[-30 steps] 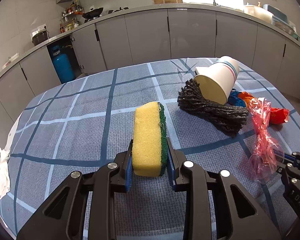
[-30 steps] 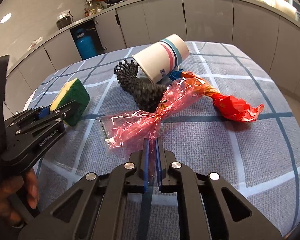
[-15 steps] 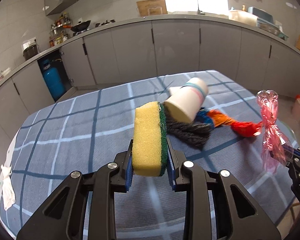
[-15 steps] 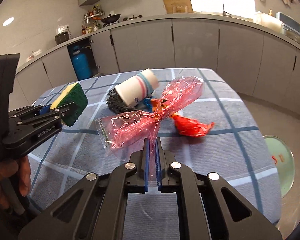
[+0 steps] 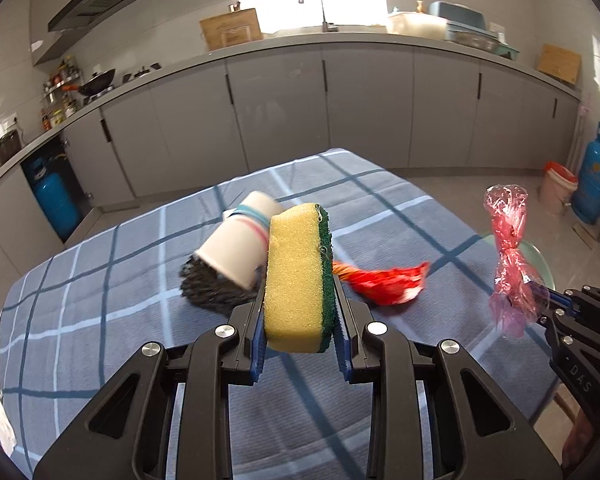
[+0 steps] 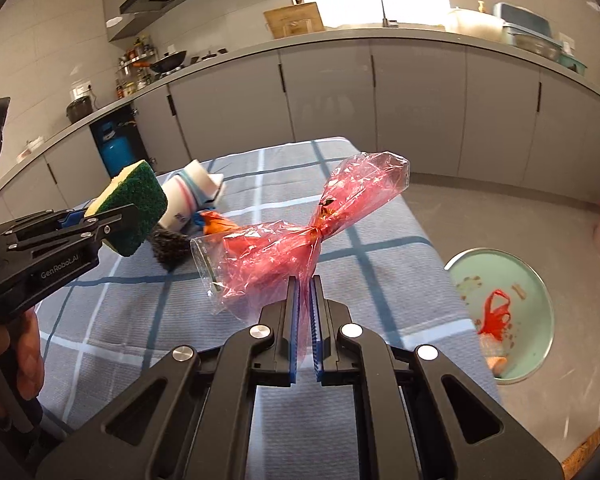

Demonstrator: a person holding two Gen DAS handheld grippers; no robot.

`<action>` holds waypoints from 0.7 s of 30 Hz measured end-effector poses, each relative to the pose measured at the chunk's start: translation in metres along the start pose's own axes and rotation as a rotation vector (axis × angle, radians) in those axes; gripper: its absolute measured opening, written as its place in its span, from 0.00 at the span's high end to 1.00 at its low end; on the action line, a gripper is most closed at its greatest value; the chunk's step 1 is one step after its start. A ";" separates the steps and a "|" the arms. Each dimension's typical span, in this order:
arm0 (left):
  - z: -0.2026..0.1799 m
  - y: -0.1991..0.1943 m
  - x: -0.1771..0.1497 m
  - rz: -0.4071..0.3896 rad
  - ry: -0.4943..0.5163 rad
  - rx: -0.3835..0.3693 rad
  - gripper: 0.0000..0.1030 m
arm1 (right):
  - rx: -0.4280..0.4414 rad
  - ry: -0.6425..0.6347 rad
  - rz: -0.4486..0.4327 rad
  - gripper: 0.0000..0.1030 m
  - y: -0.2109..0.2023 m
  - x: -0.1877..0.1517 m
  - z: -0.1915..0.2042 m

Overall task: Collect trash
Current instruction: 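Carry the sponge and pink bag over the basin and release both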

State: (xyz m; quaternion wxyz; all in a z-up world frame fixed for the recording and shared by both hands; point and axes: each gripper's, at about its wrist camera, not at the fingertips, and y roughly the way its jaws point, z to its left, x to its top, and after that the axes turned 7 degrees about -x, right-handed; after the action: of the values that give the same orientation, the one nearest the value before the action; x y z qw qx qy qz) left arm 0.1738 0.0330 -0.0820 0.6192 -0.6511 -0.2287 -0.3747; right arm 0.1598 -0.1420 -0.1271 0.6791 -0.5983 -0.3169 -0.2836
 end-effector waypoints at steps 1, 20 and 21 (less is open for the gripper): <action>-0.005 0.002 0.003 -0.001 0.006 -0.007 0.72 | -0.005 0.005 -0.001 0.93 0.000 0.000 -0.004; -0.106 0.031 0.047 -0.037 0.177 -0.148 0.72 | -0.170 0.113 -0.018 0.92 0.002 -0.005 -0.110; -0.112 0.034 0.049 -0.038 0.184 -0.158 0.72 | -0.181 0.117 -0.017 0.92 0.002 -0.005 -0.118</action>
State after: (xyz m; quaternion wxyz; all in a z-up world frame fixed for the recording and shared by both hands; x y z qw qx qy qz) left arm 0.2070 -0.0890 -0.0707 0.5772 -0.6561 -0.1531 -0.4615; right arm 0.1687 -0.2584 -0.1425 0.6372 -0.6369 -0.2547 -0.3514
